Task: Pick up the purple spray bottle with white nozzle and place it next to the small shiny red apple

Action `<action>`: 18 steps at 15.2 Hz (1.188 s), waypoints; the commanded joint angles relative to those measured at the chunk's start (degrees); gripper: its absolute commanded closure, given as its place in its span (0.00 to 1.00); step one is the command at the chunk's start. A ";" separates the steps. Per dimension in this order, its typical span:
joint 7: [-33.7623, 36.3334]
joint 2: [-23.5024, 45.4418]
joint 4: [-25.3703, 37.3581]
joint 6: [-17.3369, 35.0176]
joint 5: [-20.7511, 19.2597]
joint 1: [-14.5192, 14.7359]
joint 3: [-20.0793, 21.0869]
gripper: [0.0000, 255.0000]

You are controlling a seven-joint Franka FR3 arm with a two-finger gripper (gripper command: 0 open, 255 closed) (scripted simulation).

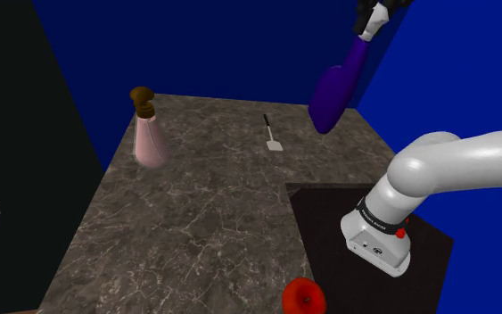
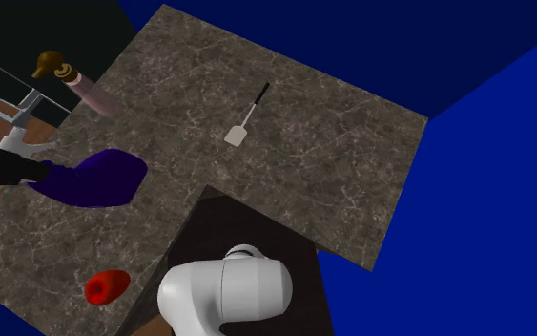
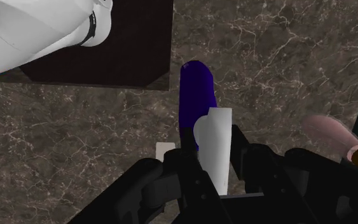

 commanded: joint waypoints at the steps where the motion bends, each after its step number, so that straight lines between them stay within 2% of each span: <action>1: 2.86 -0.30 0.51 -0.14 2.08 0.04 2.52 1.00; 10: 16.08 1.01 8.12 -1.94 10.58 -1.15 14.12 1.00; 14: 22.31 2.82 13.17 -2.30 13.87 -2.85 20.11 1.00; 18: 28.77 5.30 19.44 -2.51 16.68 -5.77 27.09 1.00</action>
